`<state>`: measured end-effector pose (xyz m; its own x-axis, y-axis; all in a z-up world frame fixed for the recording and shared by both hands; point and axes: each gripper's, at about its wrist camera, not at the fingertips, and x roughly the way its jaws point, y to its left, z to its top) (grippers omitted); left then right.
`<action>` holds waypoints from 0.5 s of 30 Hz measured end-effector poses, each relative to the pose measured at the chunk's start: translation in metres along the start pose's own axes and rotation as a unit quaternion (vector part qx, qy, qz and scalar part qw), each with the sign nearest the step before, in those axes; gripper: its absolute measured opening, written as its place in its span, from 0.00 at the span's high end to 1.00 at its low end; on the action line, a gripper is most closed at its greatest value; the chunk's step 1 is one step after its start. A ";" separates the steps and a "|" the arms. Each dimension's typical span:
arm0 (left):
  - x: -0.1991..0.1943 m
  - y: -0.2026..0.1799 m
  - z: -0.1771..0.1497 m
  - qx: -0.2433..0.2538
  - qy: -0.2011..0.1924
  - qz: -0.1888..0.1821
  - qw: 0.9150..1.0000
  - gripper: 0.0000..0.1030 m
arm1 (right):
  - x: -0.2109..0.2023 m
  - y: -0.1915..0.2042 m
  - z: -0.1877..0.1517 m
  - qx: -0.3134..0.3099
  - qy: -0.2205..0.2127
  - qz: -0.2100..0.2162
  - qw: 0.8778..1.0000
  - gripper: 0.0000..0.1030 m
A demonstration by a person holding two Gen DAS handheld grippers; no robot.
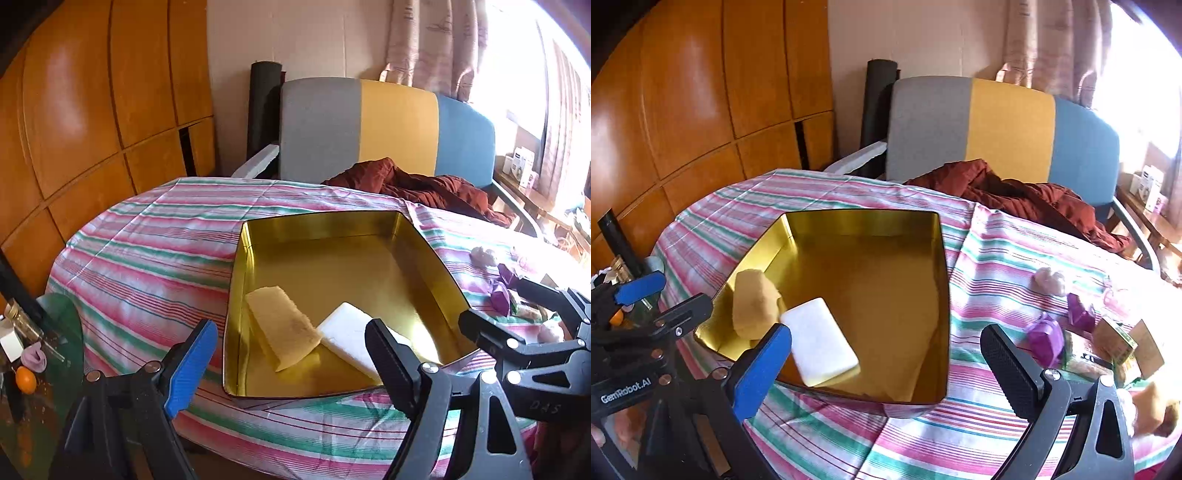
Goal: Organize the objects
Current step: 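Carry both items into the gold tray and open both tools, then grasp the purple packet with the left tool while the right tool grasps the cream box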
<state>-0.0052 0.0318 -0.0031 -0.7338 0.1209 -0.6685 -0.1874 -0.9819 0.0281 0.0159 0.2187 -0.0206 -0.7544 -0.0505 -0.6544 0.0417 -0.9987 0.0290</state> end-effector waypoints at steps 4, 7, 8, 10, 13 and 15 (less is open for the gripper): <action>-0.003 -0.009 0.001 0.014 -0.003 -0.004 1.000 0.19 | -0.003 -0.012 0.000 0.012 -0.005 -0.011 1.000 0.00; -0.006 -0.017 0.002 0.027 -0.006 -0.007 1.000 0.19 | -0.005 -0.022 -0.001 0.023 -0.006 -0.019 1.000 0.00; -0.006 -0.020 0.002 0.031 -0.006 -0.010 0.999 0.19 | -0.006 -0.027 -0.001 0.026 -0.006 -0.022 0.999 0.00; -0.006 -0.026 0.003 0.038 -0.006 -0.016 0.999 0.19 | -0.007 -0.035 -0.002 0.035 -0.007 -0.030 0.999 0.00; -0.005 -0.034 0.003 0.047 -0.003 -0.025 0.999 0.19 | -0.009 -0.052 -0.005 0.052 -0.004 -0.043 0.998 0.00; -0.004 -0.040 0.003 0.053 0.001 -0.032 0.998 0.19 | -0.010 -0.063 -0.006 0.062 -0.003 -0.053 0.997 0.00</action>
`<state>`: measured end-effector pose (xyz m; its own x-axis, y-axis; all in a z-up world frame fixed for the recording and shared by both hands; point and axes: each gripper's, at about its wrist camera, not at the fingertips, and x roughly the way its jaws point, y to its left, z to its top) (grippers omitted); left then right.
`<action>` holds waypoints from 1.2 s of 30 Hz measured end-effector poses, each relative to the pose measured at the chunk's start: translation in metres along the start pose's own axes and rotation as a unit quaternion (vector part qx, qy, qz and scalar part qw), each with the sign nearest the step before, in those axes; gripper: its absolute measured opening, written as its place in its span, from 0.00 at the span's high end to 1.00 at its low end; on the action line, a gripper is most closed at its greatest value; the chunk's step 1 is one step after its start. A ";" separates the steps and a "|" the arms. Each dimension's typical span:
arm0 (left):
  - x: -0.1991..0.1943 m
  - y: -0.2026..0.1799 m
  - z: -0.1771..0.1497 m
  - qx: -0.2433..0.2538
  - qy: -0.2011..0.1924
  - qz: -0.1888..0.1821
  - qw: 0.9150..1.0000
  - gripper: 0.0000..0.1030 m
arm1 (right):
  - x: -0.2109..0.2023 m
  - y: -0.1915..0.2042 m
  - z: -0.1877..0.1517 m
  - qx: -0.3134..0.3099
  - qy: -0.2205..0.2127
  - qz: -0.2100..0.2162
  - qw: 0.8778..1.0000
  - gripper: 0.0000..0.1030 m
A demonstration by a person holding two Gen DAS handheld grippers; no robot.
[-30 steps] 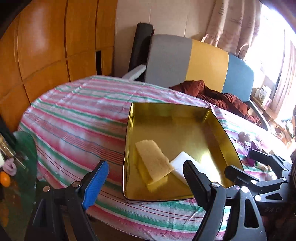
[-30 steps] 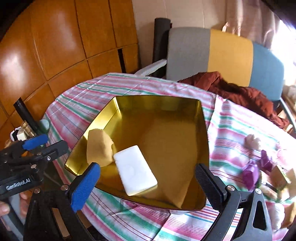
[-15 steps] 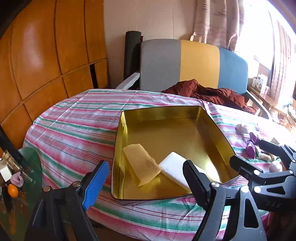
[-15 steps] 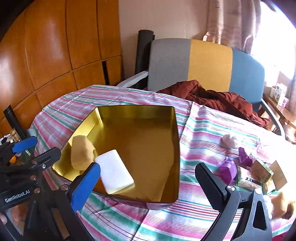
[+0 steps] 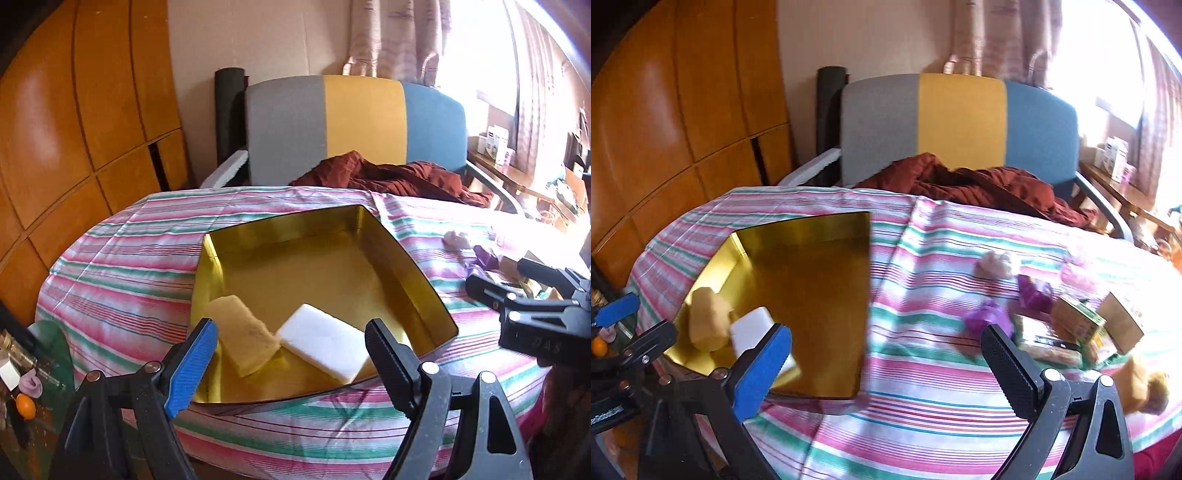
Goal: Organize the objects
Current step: 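Grasp the purple packet with the left tool while the right tool grasps the cream box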
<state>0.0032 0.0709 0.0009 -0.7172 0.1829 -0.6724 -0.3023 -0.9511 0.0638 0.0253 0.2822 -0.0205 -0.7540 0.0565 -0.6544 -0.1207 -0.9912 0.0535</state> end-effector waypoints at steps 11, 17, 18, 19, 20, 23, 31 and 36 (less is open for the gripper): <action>0.013 -0.040 0.002 0.029 0.029 -0.085 0.996 0.19 | -0.009 -0.104 -0.002 0.075 0.017 -0.094 0.993 0.00; 0.023 -0.066 0.006 0.043 0.050 -0.122 0.990 0.19 | -0.027 -0.182 0.007 0.119 0.008 -0.165 0.979 0.00; 0.025 -0.069 0.006 0.046 0.051 -0.126 0.990 0.19 | -0.028 -0.194 0.009 0.125 0.007 -0.177 0.976 0.00; 0.026 -0.074 0.007 0.051 0.052 -0.130 0.989 0.19 | -0.029 -0.207 0.011 0.132 0.005 -0.188 0.973 0.00; 0.027 -0.081 0.008 0.059 0.054 -0.134 0.988 0.19 | -0.028 -0.220 0.013 0.141 0.003 -0.196 0.970 0.00; 0.029 -0.098 0.011 0.076 0.056 -0.141 0.986 0.19 | -0.024 -0.256 0.012 0.170 -0.004 -0.211 0.963 0.00; 0.048 -0.154 0.026 0.137 0.067 -0.167 0.974 0.19 | -0.015 -0.299 -0.008 0.280 0.022 -0.182 0.942 0.00; 0.076 -0.183 0.037 0.133 0.103 -0.192 0.967 0.19 | -0.015 -0.299 -0.009 0.289 0.020 -0.166 0.943 0.00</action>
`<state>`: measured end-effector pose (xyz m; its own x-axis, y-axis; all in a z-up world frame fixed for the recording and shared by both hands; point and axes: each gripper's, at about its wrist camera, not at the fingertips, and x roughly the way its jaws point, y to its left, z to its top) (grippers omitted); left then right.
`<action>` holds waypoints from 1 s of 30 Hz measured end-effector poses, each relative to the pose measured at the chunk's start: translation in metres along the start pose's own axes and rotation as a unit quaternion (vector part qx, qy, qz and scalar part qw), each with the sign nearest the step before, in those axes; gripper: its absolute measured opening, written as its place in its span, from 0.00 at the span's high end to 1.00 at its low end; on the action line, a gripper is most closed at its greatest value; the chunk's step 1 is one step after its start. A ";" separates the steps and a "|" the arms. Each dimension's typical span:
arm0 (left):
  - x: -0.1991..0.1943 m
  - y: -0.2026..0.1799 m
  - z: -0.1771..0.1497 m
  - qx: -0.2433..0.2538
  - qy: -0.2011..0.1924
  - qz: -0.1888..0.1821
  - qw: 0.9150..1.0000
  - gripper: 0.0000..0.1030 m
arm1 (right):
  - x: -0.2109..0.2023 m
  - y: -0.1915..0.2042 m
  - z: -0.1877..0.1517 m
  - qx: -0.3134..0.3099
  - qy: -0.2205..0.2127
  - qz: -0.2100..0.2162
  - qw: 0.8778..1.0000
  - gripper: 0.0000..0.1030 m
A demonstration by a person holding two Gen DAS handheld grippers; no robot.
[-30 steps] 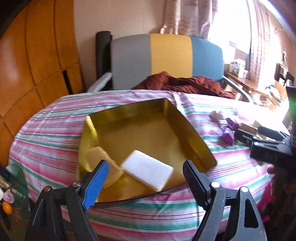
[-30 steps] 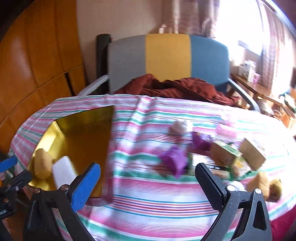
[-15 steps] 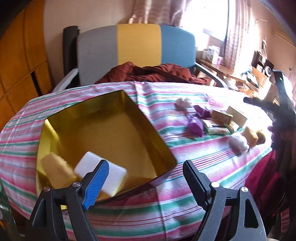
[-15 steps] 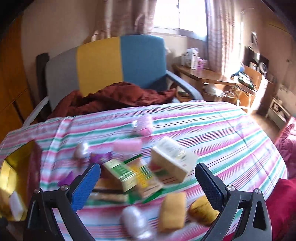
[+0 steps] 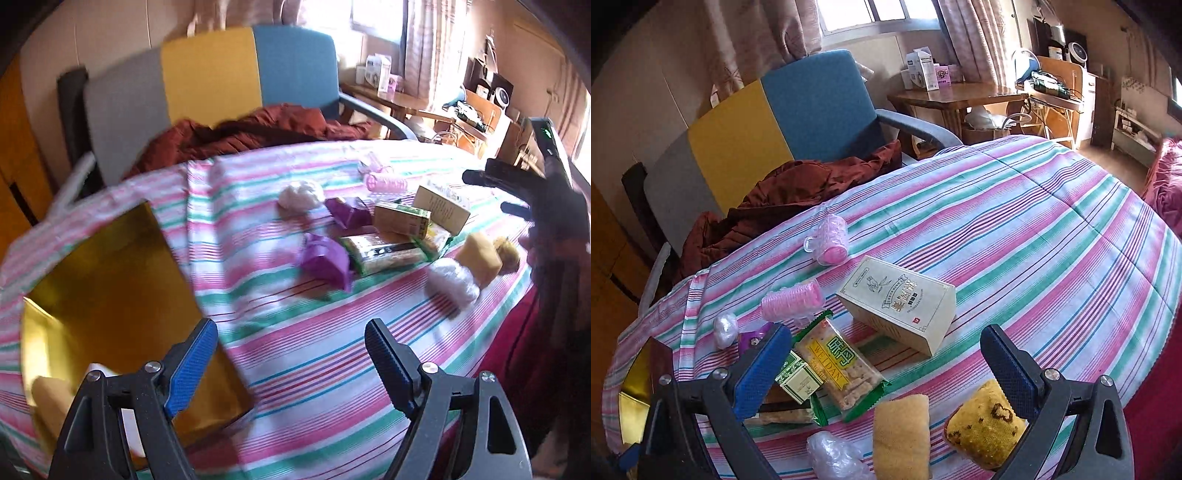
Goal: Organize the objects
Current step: 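Grasp the purple packet with the left tool while the right tool grasps the cream box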
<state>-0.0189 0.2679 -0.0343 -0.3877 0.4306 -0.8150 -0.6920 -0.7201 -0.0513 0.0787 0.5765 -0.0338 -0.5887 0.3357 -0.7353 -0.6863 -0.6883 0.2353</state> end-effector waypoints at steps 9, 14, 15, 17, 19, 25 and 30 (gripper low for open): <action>0.067 -0.002 0.031 -0.099 0.083 -0.063 0.990 0.31 | -0.001 0.012 -0.002 -0.029 -0.003 0.017 0.999 0.00; 0.095 -0.003 0.045 -0.147 0.098 -0.073 0.982 0.31 | -0.002 0.016 -0.002 -0.036 -0.004 0.025 0.999 0.00; 0.101 -0.003 0.049 -0.154 0.098 -0.070 0.981 0.31 | -0.002 0.016 -0.002 -0.035 -0.004 0.026 0.999 0.00; 0.112 -0.001 0.054 -0.167 0.102 -0.065 0.979 0.31 | -0.002 0.015 -0.002 -0.033 -0.005 0.027 0.999 0.00; 0.125 0.001 0.057 -0.179 0.110 -0.062 0.976 0.32 | -0.002 0.015 -0.001 -0.030 -0.005 0.028 0.999 0.00; 0.132 -0.002 0.060 -0.133 0.083 -0.035 0.987 0.50 | -0.003 0.008 0.000 -0.012 -0.009 0.030 0.999 0.00; 0.131 -0.002 0.054 -0.096 0.065 -0.033 0.993 0.59 | 0.000 -0.004 0.003 0.016 -0.003 0.021 1.000 0.00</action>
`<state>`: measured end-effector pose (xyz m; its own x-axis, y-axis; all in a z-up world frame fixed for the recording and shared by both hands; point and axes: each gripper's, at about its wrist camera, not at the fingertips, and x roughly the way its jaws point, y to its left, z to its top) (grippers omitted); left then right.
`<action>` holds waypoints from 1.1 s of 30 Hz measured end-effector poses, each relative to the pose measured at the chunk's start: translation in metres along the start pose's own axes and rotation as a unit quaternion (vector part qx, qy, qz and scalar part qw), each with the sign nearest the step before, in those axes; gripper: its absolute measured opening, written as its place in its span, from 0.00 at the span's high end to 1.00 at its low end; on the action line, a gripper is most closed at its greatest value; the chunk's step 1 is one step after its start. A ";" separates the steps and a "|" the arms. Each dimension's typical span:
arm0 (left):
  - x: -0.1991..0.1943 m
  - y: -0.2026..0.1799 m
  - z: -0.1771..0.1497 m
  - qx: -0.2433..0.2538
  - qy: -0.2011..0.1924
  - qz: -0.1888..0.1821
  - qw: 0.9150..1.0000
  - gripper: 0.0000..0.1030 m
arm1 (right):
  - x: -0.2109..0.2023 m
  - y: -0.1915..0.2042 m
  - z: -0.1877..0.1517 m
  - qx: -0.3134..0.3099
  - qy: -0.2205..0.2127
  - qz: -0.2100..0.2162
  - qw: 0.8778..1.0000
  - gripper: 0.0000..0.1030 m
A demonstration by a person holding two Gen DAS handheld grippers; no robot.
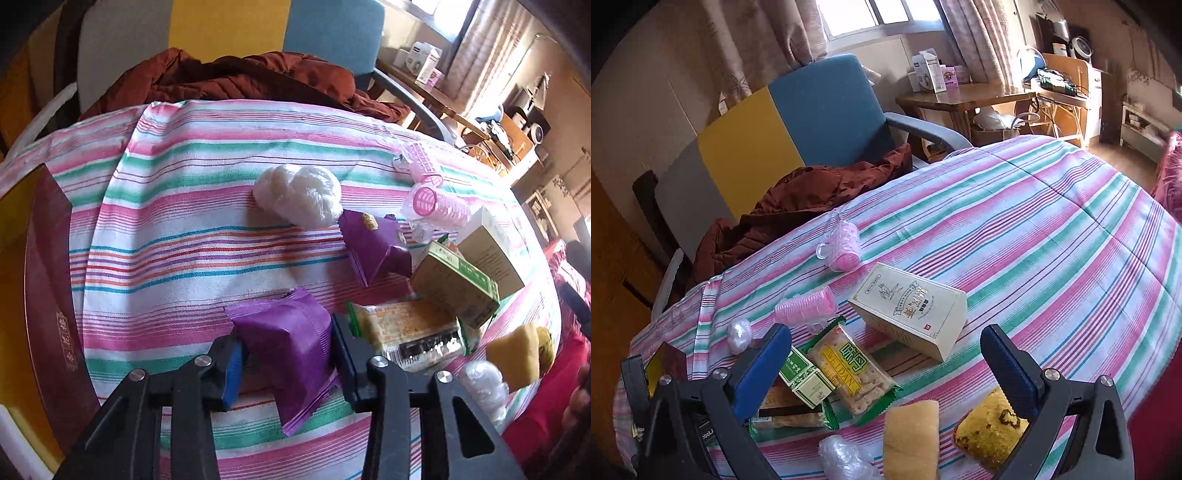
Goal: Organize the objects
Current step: 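Grasp the purple packet with the left tool while the right tool grasps the cream box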
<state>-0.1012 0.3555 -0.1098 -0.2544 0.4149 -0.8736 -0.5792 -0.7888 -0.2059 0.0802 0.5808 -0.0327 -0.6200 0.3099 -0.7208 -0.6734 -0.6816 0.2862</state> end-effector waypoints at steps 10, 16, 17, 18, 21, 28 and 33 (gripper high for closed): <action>0.002 0.000 -0.001 0.022 -0.001 0.000 1.000 0.61 | 0.026 0.017 0.016 -0.142 0.062 -0.060 0.986 0.00; 0.002 0.000 -0.003 0.026 -0.006 0.003 1.000 0.61 | 0.071 0.027 0.030 -0.272 0.128 -0.085 0.950 0.00; 0.002 0.000 -0.003 0.026 -0.007 0.003 1.000 0.61 | 0.080 0.027 0.031 -0.280 0.140 -0.085 0.946 0.00; 0.002 0.000 -0.003 0.027 -0.006 0.003 1.000 0.61 | 0.086 0.026 0.030 -0.284 0.151 -0.084 0.943 0.01; 0.002 -0.001 -0.004 0.031 -0.007 0.003 1.000 0.61 | 0.100 0.023 0.023 -0.288 0.176 -0.082 0.938 0.35; -0.007 -0.004 -0.010 0.035 -0.009 0.003 0.999 0.64 | 0.066 0.026 0.021 -0.279 0.126 -0.082 0.949 0.49; -0.035 -0.008 -0.022 0.044 -0.033 -0.009 0.998 0.64 | 0.027 0.040 0.027 -0.268 0.076 -0.066 0.958 0.49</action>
<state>-0.0704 0.3372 -0.0871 -0.2910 0.4600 -0.8389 -0.6490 -0.7391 -0.1802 0.0257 0.5793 -0.0238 -0.4495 0.3450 -0.8240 -0.4132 -0.8981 -0.1506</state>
